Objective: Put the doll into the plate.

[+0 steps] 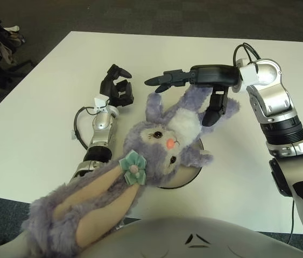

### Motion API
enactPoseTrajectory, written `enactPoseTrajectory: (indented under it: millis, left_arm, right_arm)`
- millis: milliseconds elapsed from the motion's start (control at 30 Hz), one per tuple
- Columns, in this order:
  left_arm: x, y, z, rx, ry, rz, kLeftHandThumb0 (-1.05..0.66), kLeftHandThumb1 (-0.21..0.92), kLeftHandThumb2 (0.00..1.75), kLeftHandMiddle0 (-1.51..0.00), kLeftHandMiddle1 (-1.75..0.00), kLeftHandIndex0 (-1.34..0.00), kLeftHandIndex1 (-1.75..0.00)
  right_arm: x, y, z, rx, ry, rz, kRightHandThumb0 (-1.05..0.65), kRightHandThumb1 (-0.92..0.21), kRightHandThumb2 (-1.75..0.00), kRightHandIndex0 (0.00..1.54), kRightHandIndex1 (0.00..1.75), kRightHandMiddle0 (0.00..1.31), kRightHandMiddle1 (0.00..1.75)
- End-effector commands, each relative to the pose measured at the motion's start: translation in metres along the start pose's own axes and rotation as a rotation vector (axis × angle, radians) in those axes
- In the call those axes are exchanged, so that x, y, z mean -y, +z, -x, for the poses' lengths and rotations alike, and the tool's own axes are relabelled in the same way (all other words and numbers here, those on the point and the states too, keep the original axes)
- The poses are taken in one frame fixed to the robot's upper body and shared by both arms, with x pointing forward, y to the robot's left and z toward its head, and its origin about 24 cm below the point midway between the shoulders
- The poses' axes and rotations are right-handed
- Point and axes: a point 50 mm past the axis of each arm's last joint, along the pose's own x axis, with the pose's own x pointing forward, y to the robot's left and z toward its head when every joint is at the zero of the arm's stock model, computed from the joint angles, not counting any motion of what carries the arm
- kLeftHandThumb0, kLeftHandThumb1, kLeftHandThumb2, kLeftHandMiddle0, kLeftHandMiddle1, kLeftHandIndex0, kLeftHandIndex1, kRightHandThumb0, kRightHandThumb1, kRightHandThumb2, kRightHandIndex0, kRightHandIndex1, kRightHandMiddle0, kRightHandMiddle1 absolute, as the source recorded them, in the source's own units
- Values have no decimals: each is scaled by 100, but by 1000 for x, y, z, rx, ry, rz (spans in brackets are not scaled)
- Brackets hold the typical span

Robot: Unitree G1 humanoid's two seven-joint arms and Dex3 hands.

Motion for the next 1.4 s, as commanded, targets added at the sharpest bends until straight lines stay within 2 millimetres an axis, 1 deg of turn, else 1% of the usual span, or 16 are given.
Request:
enactPoseTrajectory:
  millis: [0, 133, 300, 433, 533, 633, 733, 833, 933, 1000, 1033, 1133, 1267, 1367]
  left_arm:
    - [2, -35, 38, -156, 6, 7, -42, 51, 107, -107, -175, -46, -175]
    - [3, -35, 38, -153, 7, 3, -42, 51, 108, -108, -175, -46, -175]
    - [3, -35, 38, -154, 5, 11, -42, 51, 108, -108, -175, -46, -175]
    - [4, -35, 38, -152, 5, 17, -42, 50, 108, -108, -175, -47, -175]
    - [4, -36, 38, -153, 5, 19, -42, 50, 109, -108, -175, -47, -175]
    - [4, -36, 38, -155, 6, 20, -42, 50, 109, -108, -175, -47, -175]
    - [3, -36, 38, -155, 9, 19, -42, 50, 109, -108, -175, -47, -175]
    - [3, -36, 39, -156, 8, 17, -42, 49, 109, -108, -175, -47, -175]
    - [3, -36, 39, -156, 6, 18, -42, 49, 110, -108, -175, -47, -175]
    - [2, -36, 39, -156, 6, 18, -42, 49, 110, -108, -175, -47, -175]
    - [2, -36, 39, -156, 6, 19, -42, 49, 110, -109, -175, -47, -175]
    - [2, -36, 39, -157, 8, 20, -43, 49, 111, -111, -175, -48, -175]
    - [1, -36, 39, -157, 10, 16, -43, 47, 113, -113, -175, -49, -175]
    - [0, -36, 39, -159, 13, 5, -43, 46, 113, -115, -175, -50, -175]
  right_arm:
    - [6, 4, 3, -19, -24, 44, -79, -47, -76, 0, 6, 0, 0]
    - [6, 5, 6, -6, -26, 73, -79, -46, -77, 0, 1, 0, 0]
    - [11, 6, 11, 5, -33, 72, -78, -44, -77, 0, 0, 0, 0]
    - [15, 7, 15, -42, -71, 132, -78, -43, -77, 0, 0, 0, 0]
    - [19, 7, 22, -68, -120, 136, -78, -42, -78, 0, 0, 1, 1]
    - [19, 5, 31, -93, -187, 115, -74, -36, -81, 0, 0, 0, 15]
    - [19, 3, 33, -125, -249, 102, -68, -29, -87, 0, 0, 0, 25]
    - [21, 1, 38, -141, -301, 83, -65, -25, -90, 0, 0, 0, 30]
    - [28, 2, 45, -168, -335, 81, -65, -23, -92, 0, 0, 0, 33]
    - [37, 1, 51, -197, -364, 87, -66, -23, -92, 0, 0, 0, 35]
    - [44, 1, 57, -237, -400, 105, -66, -23, -92, 0, 0, 0, 36]
    - [58, 3, 70, -321, -469, 168, -69, -25, -93, 0, 0, 0, 35]
    - [62, 2, 71, -338, -480, 190, -72, -29, -91, 0, 0, 0, 32]
    - [62, 2, 70, -338, -480, 193, -72, -29, -91, 0, 0, 0, 32]
